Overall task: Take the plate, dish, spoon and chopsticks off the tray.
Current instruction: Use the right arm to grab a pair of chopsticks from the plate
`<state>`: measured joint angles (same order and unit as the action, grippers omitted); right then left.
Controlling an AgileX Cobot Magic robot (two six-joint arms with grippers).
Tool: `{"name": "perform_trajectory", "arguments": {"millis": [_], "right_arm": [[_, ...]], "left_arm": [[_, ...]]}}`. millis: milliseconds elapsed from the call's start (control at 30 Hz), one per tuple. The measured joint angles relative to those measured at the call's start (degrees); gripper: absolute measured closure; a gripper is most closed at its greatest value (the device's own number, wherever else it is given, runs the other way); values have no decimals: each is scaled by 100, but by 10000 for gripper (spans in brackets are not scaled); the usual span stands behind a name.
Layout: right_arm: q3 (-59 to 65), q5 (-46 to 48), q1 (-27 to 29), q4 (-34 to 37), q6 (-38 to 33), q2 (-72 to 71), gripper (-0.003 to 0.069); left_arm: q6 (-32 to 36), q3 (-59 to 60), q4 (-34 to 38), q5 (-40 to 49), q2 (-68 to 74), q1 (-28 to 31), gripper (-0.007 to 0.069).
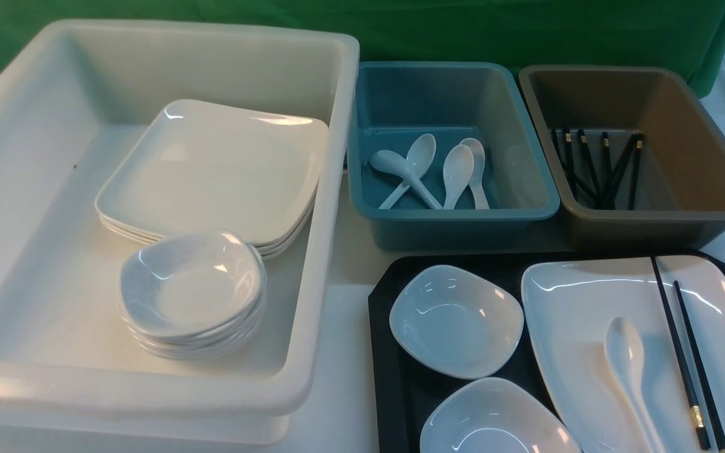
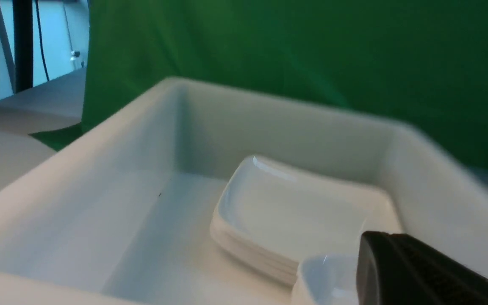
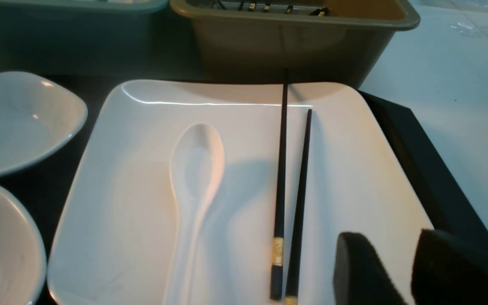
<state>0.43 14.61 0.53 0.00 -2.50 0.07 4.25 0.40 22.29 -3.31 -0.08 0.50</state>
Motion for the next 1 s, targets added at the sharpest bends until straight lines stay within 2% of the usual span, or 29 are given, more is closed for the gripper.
{"name": "perform_trajectory", "arguments": {"millis": [33, 67, 133, 267, 433, 533, 600, 700, 733, 767, 800, 867, 933, 1000], "right_arm": [[0, 0, 0, 0, 0, 0, 421], [0, 0, 0, 0, 0, 0, 421], [0, -5, 0, 0, 0, 0, 421], [0, -5, 0, 0, 0, 0, 421], [0, -5, 0, 0, 0, 0, 421], [0, -5, 0, 0, 0, 0, 421], [0, -26, 0, 0, 47, 0, 421], [5, -424, 0, 321, 633, 0, 421], [5, -1004, 0, 849, 1531, 0, 421], [5, -1004, 0, 849, 1531, 0, 421], [5, -1560, 0, 1297, 2515, 0, 421], [5, -2158, 0, 1597, 3504, 0, 421], [5, -2618, 0, 1706, 3957, 0, 421], [5, -2801, 0, 1748, 4113, 0, 421]], "left_arm": [[-14, 0, 0, -47, 0, 0, 620], [-171, 0, 403, -393, 0, 0, 620], [-425, 0, 609, -778, 0, 0, 620], [-1063, 0, 716, -1533, 0, 0, 620], [-2335, 0, 382, -2882, 0, 0, 620], [-2721, -250, 45, -3041, 0, 0, 620], [-2821, -646, -128, -2757, -7, 0, 620], [-2843, -1275, -398, -2116, 32, 0, 620], [-2848, -1865, -669, -1421, 212, 0, 620], [-2848, -1865, -669, -1421, 212, 0, 620], [-2848, -2355, -845, -790, 443, 0, 620], [-2797, -3139, -1024, 449, 986, 0, 620], [-2542, -3839, -1082, 1440, 1493, -1, 620], [-2107, -4414, -1024, 2427, 2041, -6, 620]]}}
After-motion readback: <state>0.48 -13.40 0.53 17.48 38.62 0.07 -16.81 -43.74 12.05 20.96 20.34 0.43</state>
